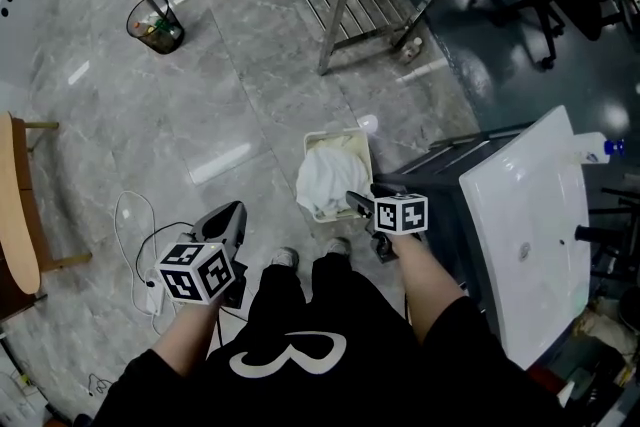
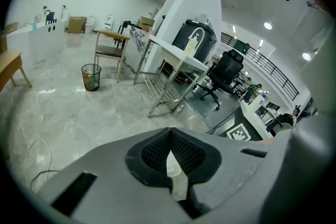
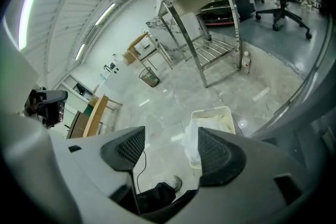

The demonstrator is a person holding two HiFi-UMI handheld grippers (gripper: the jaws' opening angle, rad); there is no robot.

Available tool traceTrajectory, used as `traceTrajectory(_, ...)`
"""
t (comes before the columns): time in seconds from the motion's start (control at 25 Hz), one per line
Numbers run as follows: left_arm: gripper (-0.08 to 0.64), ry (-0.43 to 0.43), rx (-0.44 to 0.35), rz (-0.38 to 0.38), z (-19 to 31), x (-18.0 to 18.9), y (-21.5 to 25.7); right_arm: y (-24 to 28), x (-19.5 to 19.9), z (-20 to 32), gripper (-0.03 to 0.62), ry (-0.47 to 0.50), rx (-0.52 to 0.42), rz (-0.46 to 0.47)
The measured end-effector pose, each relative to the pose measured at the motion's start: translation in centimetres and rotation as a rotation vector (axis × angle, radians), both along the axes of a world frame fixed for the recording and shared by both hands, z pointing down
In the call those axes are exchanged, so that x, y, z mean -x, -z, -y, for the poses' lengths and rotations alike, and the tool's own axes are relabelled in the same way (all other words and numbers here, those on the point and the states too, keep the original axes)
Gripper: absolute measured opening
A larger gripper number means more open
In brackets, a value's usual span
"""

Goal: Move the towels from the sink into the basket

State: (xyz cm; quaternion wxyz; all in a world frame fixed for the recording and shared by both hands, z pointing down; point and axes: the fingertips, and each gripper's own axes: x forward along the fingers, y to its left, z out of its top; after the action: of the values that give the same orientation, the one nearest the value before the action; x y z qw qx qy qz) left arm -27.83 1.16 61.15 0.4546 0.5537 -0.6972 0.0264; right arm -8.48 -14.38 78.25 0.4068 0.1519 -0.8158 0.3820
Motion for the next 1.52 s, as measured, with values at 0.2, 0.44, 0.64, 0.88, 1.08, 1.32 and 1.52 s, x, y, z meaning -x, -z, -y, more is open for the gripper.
traceTrajectory(0.2, 0.006, -0.036, -0.025, -0.016, 0.2, -0.1, 1.3, 4.1, 1.7, -0.8, 0.295, 0.014, -0.013, 0.093)
traceTrajectory(0.44, 0.006, -0.117, -0.054, -0.058, -0.4, -1.1, 4.3, 12.9, 4.1, -2.8, 0.234, 0.074, -0.076, 0.264)
traceTrajectory(0.64, 0.006, -0.160, -0.145, -0.064, -0.8, -1.3, 9.2, 21.8, 5.7, -4.5, 0.018, 0.092, -0.160, 0.404)
traceTrajectory(0.88, 0.006, -0.259, -0.326, -0.042, -0.6, -2.6, 18.0, 31.9, 6.4, -6.3, 0.003, 0.054, -0.169, 0.569)
traceTrajectory(1.08, 0.006, -0.336, -0.492, 0.015, -0.4, -4.1, 25.4, 39.4, 5.6, -7.2, 0.003, 0.046, -0.279, 0.664)
traceTrajectory(1.32, 0.006, -0.382, -0.594, 0.058, -0.5, -5.5, 30.8, 45.4, 4.9, -9.1, 0.003, 0.122, -0.435, 0.704)
traceTrajectory(1.52, 0.006, -0.420, -0.647, 0.090, -0.6, -6.6, 33.3, 48.0, 4.8, -9.7, 0.003, 0.152, -0.497, 0.743)
